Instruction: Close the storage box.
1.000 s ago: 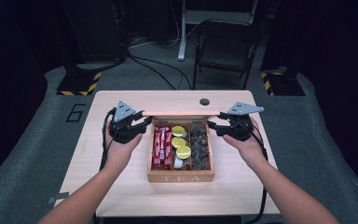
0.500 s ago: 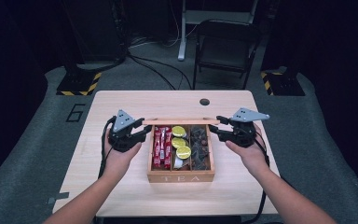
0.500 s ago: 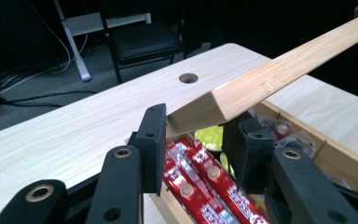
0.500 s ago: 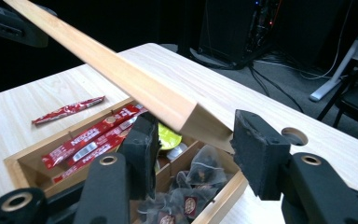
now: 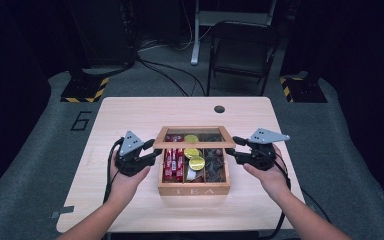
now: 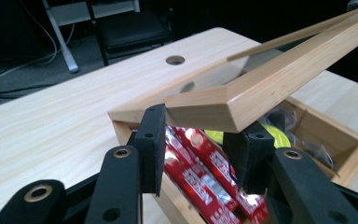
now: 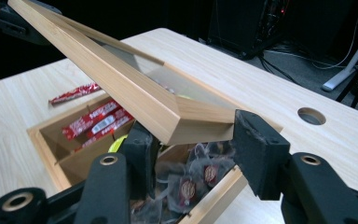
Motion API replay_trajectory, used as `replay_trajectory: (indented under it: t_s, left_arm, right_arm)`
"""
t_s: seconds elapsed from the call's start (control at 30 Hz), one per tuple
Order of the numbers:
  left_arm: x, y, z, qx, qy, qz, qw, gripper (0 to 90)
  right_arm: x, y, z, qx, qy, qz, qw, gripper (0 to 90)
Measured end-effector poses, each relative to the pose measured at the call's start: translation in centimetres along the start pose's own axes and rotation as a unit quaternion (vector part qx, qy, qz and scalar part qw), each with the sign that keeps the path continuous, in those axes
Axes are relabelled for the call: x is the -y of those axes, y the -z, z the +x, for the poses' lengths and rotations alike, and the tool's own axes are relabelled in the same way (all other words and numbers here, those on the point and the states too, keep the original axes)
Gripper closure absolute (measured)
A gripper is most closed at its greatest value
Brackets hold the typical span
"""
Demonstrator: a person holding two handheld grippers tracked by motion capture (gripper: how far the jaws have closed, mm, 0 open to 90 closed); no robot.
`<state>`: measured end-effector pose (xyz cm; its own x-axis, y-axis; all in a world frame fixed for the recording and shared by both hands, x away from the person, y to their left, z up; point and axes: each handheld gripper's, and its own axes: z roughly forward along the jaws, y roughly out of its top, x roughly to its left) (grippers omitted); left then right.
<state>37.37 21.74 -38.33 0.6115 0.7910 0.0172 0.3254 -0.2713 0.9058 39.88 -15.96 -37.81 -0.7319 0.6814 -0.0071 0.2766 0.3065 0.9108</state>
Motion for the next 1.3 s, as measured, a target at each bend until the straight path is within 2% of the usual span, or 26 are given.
replay_trajectory:
  t_s: [0.23, 0.3, 0.43, 0.6, 0.73, 0.9, 1.17, 1.3]
  left_arm:
    - [1.9, 0.2, -0.5, 0.009, -0.003, 0.007, 0.9999, 59.7]
    - [2.5, 0.2, -0.7, 0.013, 0.002, 0.007, 0.9999, 59.7]
    - [3.5, 0.1, -1.0, 0.012, -0.005, 0.010, 0.9999, 59.6]
    - [4.7, 0.0, -1.3, 0.013, -0.002, 0.008, 0.9999, 59.5]
    - [5.6, -0.2, -1.5, 0.019, -0.006, 0.020, 0.9996, 59.3]
    - [6.9, -0.4, -1.7, 0.019, -0.001, 0.027, 0.9994, 57.1]
    - [8.2, -0.8, -1.8, 0.034, 0.011, 0.041, 0.9985, 53.8]
    - [8.4, -0.8, -2.1, 0.040, 0.006, 0.045, 0.9982, 53.4]
  right_arm:
    - [1.9, 0.1, 1.0, 0.005, 0.008, 0.002, 1.0000, 50.0]
    - [2.4, 0.1, 1.2, 0.006, 0.010, 0.004, 0.9999, 49.7]
    - [3.5, 0.1, 1.6, 0.004, 0.013, 0.008, 0.9999, 49.3]
    - [4.6, 0.0, 1.9, 0.004, 0.014, 0.012, 0.9998, 49.3]
    - [5.6, -0.1, 2.3, 0.005, 0.013, 0.016, 0.9998, 49.3]
    - [6.7, -0.4, 2.6, 0.004, 0.014, 0.026, 0.9995, 49.0]
    - [8.1, -0.7, 3.2, -0.003, 0.015, 0.044, 0.9989, 48.0]
    - [8.4, -1.0, 3.4, -0.003, 0.011, 0.049, 0.9987, 47.7]
